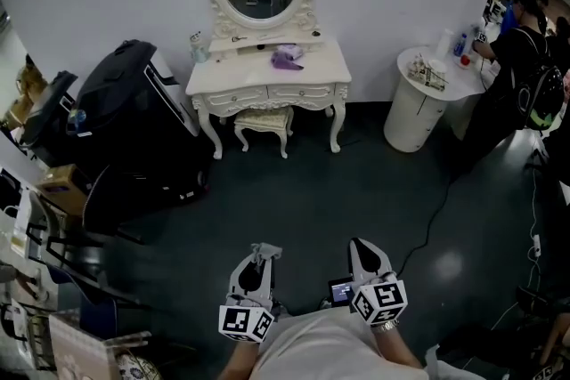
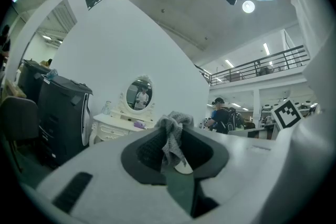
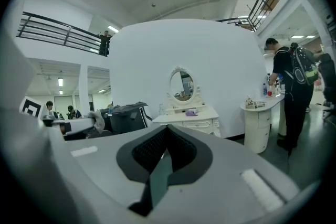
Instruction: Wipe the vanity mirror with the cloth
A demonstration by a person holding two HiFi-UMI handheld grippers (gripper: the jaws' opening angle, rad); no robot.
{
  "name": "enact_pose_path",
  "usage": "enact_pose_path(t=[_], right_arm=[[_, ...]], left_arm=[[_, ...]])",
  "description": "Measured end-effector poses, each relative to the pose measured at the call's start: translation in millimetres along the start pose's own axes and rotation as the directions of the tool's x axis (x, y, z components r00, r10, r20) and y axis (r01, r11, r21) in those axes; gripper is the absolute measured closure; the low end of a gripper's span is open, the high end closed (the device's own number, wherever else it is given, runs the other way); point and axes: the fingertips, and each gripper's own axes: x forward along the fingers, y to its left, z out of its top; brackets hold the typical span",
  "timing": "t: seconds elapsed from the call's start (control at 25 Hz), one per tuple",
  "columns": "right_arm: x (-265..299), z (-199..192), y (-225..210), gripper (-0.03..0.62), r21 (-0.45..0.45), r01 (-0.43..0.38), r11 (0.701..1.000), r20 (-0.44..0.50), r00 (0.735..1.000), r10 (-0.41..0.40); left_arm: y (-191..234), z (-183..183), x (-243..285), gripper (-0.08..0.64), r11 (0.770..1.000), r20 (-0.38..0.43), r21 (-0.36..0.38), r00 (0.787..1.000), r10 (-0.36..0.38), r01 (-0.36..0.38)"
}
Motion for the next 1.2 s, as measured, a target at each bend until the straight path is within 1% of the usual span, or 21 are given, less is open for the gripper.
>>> enact_pose_path(t=[0.2,0.4,0.52,0.68,0.88,0.96,1.12,1.2], right_arm=[[-7.6,2.6,-23.6,0.584,-0.026,-0.047,0.999,-0.003,0.999,0.047],[-8.8,-0.7,-51.8,0.584,-0.025,-0.066,0.998,-0.029,0.997,0.065],[-1.6,-2.8,-56.0,0.584,-0.015,-0.071,0.997,-0.043,0.997,0.07],[17.5,-3.9,-53.9,0.584,-0.006,-0.063,0.998,-0.044,0.997,0.063],[63.9,-1.2,-55.2,0.584,-0.017,-0.038,0.999,-0.041,0.998,0.037],[89.6,3.0,-48.2,0.584,-0.025,-0.03,0.999,-0.049,0.998,0.029],[141.3,26.9,-15.0,0.584,-0.031,-0.076,0.997,-0.017,0.997,0.076],[166.3,35.8,-5.3,0.584,-0.049,-0.074,0.996,-0.002,0.997,0.074]], left_arm=[[-21.4,-3.4,5.8,0.483,0.998,0.024,0.013,0.998,0.057,-0.058],[-31.4,0.0,10.0,0.483,0.99,0.06,0.033,0.989,0.136,-0.138],[-25.7,3.5,12.9,0.483,0.985,0.06,0.036,0.985,0.165,-0.167],[-4.2,2.0,19.5,0.483,0.982,0.052,0.026,0.981,0.188,-0.19],[31.7,5.1,50.5,0.483,0.982,0.062,0.017,0.981,0.186,-0.188],[52.1,10.6,66.9,0.483,0.984,0.059,0.01,0.983,0.175,-0.176],[92.5,27.9,102.8,0.483,0.994,0.051,0.008,0.992,0.112,-0.112],[110.2,34.0,122.0,0.483,0.997,0.056,-0.003,0.995,0.08,-0.08]])
